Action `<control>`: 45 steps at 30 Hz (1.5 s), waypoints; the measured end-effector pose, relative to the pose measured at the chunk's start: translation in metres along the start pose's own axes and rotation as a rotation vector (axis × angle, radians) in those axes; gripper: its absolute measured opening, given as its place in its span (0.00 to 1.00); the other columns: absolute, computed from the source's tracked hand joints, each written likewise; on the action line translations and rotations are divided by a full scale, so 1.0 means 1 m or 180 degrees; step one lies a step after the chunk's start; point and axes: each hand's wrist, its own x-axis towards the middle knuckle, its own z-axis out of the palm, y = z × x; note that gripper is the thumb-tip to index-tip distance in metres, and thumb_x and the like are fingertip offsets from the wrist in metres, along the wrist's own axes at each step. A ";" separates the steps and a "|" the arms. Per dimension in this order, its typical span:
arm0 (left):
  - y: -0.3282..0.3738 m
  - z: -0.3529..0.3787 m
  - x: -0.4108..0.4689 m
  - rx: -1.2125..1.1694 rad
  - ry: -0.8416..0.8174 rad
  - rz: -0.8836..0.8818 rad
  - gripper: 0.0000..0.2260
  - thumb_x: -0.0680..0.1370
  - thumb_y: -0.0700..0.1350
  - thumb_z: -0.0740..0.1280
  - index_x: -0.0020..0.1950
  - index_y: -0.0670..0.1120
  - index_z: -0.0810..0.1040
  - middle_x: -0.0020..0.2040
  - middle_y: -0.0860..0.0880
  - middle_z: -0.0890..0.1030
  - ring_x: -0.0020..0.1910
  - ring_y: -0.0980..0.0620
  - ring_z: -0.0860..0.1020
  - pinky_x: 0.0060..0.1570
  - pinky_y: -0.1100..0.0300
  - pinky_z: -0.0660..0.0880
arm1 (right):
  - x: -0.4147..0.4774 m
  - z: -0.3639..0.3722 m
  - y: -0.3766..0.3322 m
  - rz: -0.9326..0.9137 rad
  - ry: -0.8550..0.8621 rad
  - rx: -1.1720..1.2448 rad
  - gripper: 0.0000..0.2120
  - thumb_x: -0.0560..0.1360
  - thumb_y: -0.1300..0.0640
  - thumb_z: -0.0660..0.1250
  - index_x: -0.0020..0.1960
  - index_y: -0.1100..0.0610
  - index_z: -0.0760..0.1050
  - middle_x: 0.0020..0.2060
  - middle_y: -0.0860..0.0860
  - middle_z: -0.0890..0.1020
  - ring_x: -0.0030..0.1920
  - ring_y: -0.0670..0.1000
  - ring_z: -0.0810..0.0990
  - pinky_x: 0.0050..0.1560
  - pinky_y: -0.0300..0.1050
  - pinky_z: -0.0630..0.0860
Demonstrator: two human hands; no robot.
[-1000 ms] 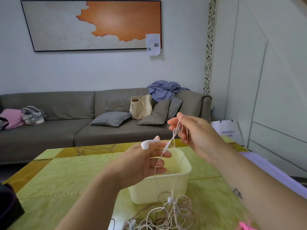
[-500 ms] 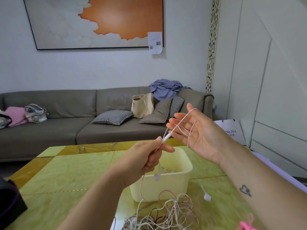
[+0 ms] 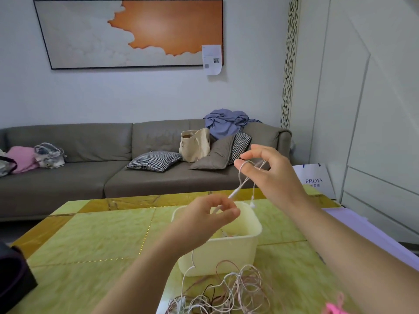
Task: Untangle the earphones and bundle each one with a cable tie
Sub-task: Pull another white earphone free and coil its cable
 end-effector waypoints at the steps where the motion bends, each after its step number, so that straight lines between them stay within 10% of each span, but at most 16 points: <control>1: 0.000 0.001 0.001 0.0102 -0.0019 0.0026 0.04 0.76 0.52 0.68 0.47 0.53 0.76 0.40 0.58 0.77 0.30 0.71 0.72 0.29 0.75 0.66 | 0.001 0.001 0.002 -0.0008 0.0007 -0.0069 0.06 0.71 0.51 0.72 0.47 0.51 0.80 0.61 0.45 0.74 0.62 0.40 0.71 0.44 0.16 0.62; 5: -0.001 0.004 -0.001 -0.0151 -0.0129 0.0023 0.15 0.74 0.51 0.71 0.58 0.55 0.71 0.43 0.52 0.75 0.27 0.64 0.69 0.28 0.71 0.66 | 0.003 0.003 0.000 -0.0061 -0.0091 -0.0225 0.11 0.69 0.43 0.72 0.47 0.49 0.80 0.60 0.42 0.73 0.63 0.39 0.69 0.52 0.23 0.62; 11: -0.013 -0.010 0.003 -0.3478 -0.0081 -0.0884 0.30 0.68 0.51 0.73 0.68 0.55 0.67 0.50 0.46 0.76 0.22 0.58 0.57 0.22 0.67 0.56 | 0.008 -0.003 -0.007 0.0327 -0.0453 0.0344 0.20 0.69 0.32 0.63 0.46 0.47 0.80 0.53 0.39 0.79 0.56 0.35 0.73 0.64 0.48 0.68; 20: -0.012 -0.001 0.000 -0.1025 -0.0115 -0.0310 0.16 0.71 0.56 0.72 0.58 0.62 0.77 0.43 0.57 0.74 0.26 0.59 0.66 0.30 0.65 0.64 | 0.005 -0.003 -0.024 0.0509 -0.0705 0.0408 0.23 0.73 0.38 0.57 0.55 0.52 0.79 0.44 0.30 0.73 0.38 0.18 0.68 0.48 0.35 0.65; 27: 0.003 0.003 0.002 -0.0733 -0.0573 -0.0400 0.39 0.67 0.61 0.72 0.72 0.68 0.53 0.66 0.56 0.67 0.35 0.58 0.75 0.39 0.62 0.74 | 0.005 -0.001 -0.029 0.0164 -0.1063 0.0342 0.27 0.69 0.36 0.55 0.57 0.51 0.78 0.43 0.28 0.72 0.39 0.16 0.66 0.39 0.15 0.62; 31: 0.012 0.010 0.004 -0.0387 -0.0546 -0.0285 0.30 0.70 0.63 0.70 0.70 0.64 0.63 0.69 0.57 0.62 0.56 0.58 0.75 0.47 0.65 0.75 | 0.010 0.007 -0.028 -0.0005 -0.1211 0.0062 0.28 0.66 0.27 0.61 0.53 0.46 0.79 0.53 0.39 0.80 0.57 0.29 0.72 0.57 0.27 0.65; 34: 0.017 0.015 0.009 -0.0514 0.0052 0.0039 0.05 0.77 0.53 0.65 0.50 0.55 0.77 0.58 0.53 0.75 0.48 0.58 0.76 0.46 0.68 0.71 | 0.015 0.011 -0.018 0.0095 -0.1205 -0.0359 0.23 0.61 0.25 0.60 0.45 0.38 0.80 0.61 0.48 0.76 0.70 0.48 0.65 0.71 0.50 0.61; 38: 0.012 0.006 0.006 -0.1594 0.0044 0.0026 0.09 0.80 0.44 0.61 0.43 0.45 0.77 0.29 0.55 0.70 0.27 0.57 0.67 0.36 0.63 0.73 | 0.012 -0.003 -0.007 0.0274 -0.1117 -0.0490 0.16 0.67 0.34 0.69 0.45 0.44 0.82 0.54 0.45 0.80 0.59 0.36 0.71 0.58 0.35 0.67; 45: 0.006 -0.019 -0.002 -0.0854 0.0129 0.0025 0.12 0.81 0.47 0.59 0.46 0.47 0.80 0.26 0.57 0.66 0.25 0.57 0.61 0.27 0.65 0.61 | -0.003 -0.035 0.017 0.0968 -0.2160 -0.0400 0.05 0.73 0.58 0.72 0.45 0.60 0.79 0.41 0.54 0.84 0.41 0.46 0.82 0.51 0.43 0.79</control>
